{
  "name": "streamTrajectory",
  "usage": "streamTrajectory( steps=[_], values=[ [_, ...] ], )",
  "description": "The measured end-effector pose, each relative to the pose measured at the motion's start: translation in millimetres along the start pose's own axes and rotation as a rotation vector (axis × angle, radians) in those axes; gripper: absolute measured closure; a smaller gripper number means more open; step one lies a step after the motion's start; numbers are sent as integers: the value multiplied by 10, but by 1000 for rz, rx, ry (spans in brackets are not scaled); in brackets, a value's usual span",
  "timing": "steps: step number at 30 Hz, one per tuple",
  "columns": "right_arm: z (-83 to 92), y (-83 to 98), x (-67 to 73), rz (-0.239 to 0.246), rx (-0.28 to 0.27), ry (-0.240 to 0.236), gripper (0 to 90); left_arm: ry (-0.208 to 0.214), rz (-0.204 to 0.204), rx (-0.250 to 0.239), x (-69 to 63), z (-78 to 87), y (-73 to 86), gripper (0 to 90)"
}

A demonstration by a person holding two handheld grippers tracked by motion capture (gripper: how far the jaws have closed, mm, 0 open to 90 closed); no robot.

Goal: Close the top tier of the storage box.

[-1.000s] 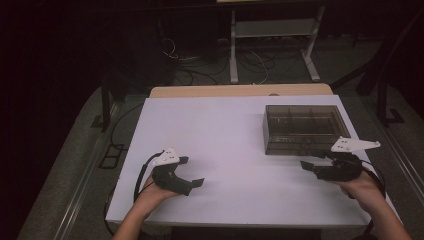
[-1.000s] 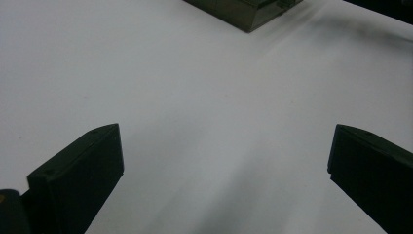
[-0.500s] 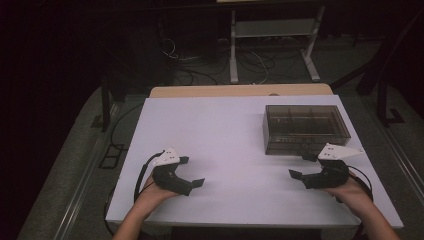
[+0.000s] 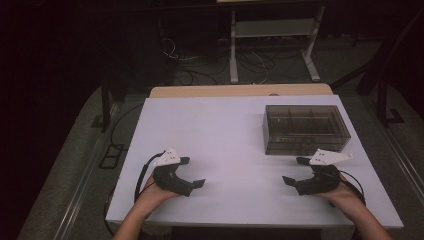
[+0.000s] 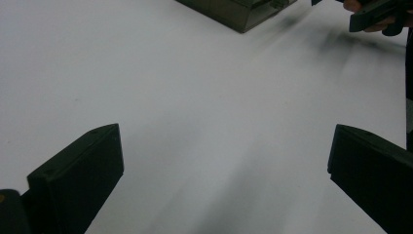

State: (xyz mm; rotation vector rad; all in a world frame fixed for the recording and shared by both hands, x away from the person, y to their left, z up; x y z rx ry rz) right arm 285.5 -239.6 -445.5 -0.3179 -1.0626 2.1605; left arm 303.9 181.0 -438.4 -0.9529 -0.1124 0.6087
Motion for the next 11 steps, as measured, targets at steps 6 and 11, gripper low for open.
streamTrajectory(
  steps=[6, 11],
  values=[
    [-11, 25, 6, 4, 11, -7, 122, 0, 1, 1, 1, -1, 2, 0],
    [-2, 24, 4, 5, 7, -7, 122, 0, 0, 3, 1, -5, 3, 0]
  ],
)
Point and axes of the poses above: each handheld gripper's, and its own axes: z roughly backward along the jaws, y roughly out of its underside, x roughly to its left, the point moved 2 cm from there along -z, roughly forward along the jaws, and after that the axes turned 5 degrees about x, right-handed, at the moved point
